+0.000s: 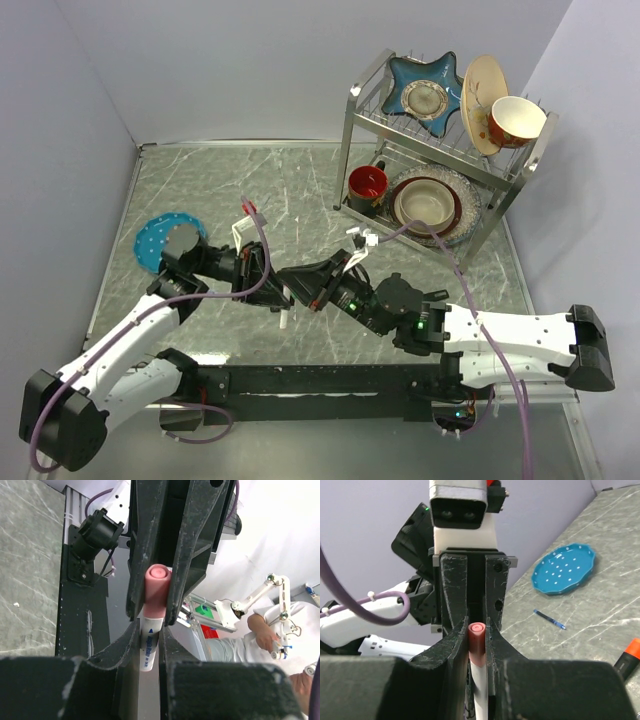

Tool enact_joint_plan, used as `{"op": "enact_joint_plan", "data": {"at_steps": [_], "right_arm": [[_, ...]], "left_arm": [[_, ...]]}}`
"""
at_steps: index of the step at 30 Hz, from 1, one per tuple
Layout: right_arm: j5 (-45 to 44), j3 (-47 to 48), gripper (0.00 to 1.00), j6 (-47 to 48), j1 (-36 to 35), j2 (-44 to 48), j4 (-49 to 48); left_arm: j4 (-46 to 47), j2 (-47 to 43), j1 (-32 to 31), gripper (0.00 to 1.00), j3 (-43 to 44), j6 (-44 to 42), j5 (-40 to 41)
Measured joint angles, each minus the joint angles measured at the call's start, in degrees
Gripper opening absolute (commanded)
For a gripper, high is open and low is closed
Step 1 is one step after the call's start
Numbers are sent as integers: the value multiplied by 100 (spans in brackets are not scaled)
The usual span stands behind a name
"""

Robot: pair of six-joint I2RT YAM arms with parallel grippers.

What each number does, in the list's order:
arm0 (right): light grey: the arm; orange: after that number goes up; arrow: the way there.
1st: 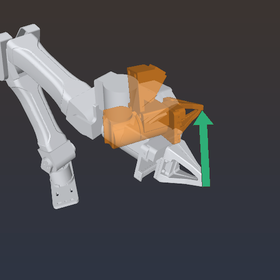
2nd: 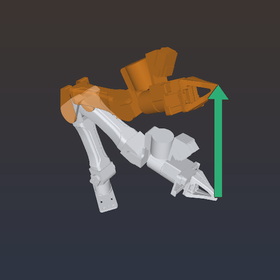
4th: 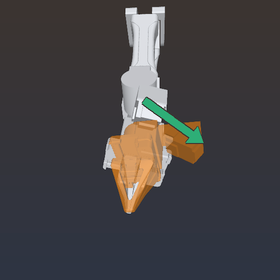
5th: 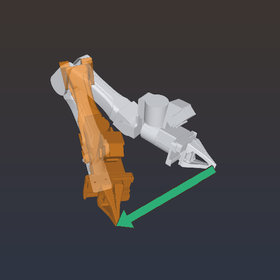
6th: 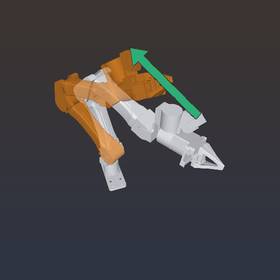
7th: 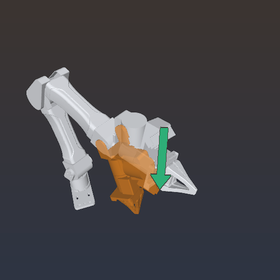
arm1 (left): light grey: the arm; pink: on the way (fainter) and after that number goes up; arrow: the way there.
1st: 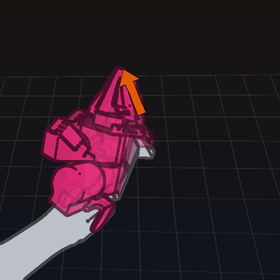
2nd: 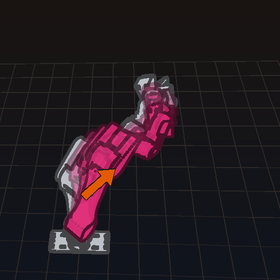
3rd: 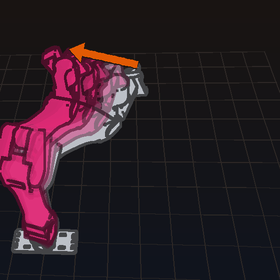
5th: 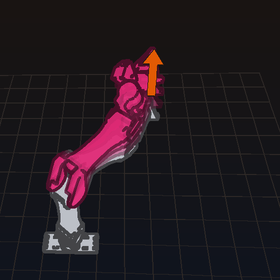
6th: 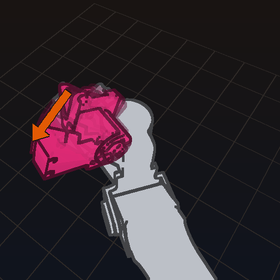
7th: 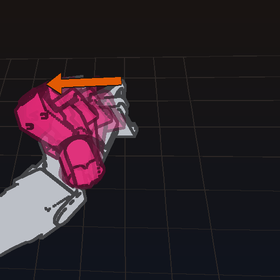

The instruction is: Insert the pens into the pen caps

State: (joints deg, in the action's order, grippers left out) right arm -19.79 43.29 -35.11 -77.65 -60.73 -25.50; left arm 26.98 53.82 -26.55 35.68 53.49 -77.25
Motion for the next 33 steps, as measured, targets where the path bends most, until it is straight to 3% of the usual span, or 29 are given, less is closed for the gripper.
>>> {"op": "enact_joint_plan", "data": {"at_steps": [10, 19, 22, 24, 25, 31, 33], "right_arm": [[72, 22, 0, 63, 2, -127, -118], [-52, 278, 1, -234, 44, -444, -162], [-42, 374, 29, -332, 164, -278, 181], [-15, 424, 37, -400, 295, -199, 470], [42, 463, 47, -446, 367, -166, 658], [269, 518, 73, -553, 595, 476, 1928], [232, 516, 75, -551, 627, 802, 2291]], "left_arm": [[660, 192, 291, 1, 0, 476, -446], [566, 22, 227, 1, -15, 382, -140], [-13, -155, 162, 1, -9, 120, 306], [-352, -243, 120, 1, -9, -68, 643], [-505, -280, 94, 1, -9, -201, 890], [-1071, -420, 258, 1, -109, -741, 2479], [-1429, -439, 289, 1, -160, -918, 2990]]}}
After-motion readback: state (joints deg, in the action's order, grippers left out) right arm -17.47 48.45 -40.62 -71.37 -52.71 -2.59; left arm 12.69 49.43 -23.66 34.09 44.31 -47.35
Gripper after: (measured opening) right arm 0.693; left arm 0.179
